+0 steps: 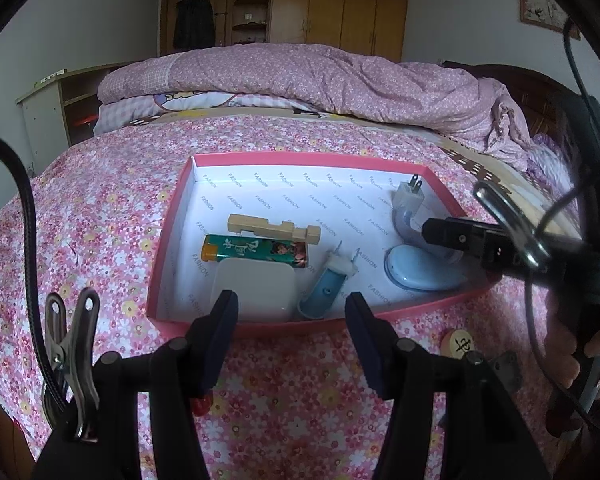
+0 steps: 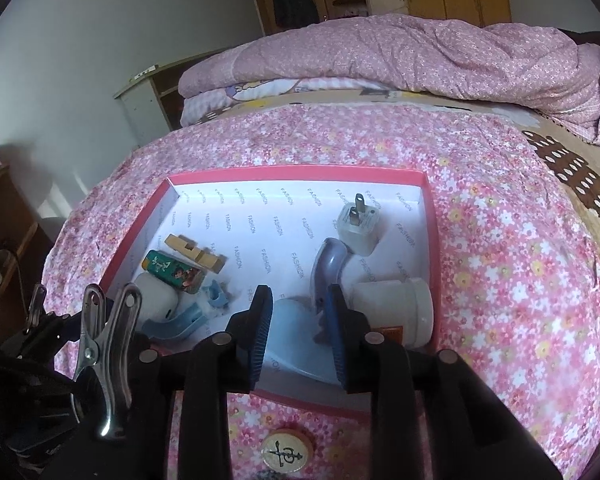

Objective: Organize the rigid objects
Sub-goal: 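Carry the gray curved hook into the box and open the right gripper, then reach right toward the gray plate while left reaches toward the red figure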

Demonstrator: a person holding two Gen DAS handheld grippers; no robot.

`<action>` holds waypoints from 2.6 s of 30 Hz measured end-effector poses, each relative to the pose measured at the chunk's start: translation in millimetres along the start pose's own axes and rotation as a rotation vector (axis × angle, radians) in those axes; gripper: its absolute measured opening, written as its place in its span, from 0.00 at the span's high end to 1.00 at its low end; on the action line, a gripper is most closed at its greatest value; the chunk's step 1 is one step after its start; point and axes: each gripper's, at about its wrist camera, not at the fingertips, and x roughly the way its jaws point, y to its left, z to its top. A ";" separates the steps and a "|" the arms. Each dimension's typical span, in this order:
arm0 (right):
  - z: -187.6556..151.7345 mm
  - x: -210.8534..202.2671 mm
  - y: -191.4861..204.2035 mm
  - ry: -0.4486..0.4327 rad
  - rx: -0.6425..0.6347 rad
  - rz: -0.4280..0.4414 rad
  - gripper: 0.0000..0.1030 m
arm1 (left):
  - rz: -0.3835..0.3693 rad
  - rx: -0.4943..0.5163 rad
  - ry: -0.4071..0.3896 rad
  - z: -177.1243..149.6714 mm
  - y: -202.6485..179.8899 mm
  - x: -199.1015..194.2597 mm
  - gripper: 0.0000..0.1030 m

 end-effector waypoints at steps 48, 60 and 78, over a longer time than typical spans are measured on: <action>-95.8 -49.3 6.3 0.038 0.044 -0.026 0.66 | 0.088 -0.067 0.058 -44.5 50.0 -7.5 0.48; -90.8 -36.3 14.9 0.025 -0.010 -0.086 0.66 | -0.029 -0.013 0.052 -49.6 36.3 -3.0 0.72; -95.0 -19.7 18.0 -0.020 -0.043 -0.115 0.66 | 0.023 0.008 0.055 -50.3 18.7 1.5 0.67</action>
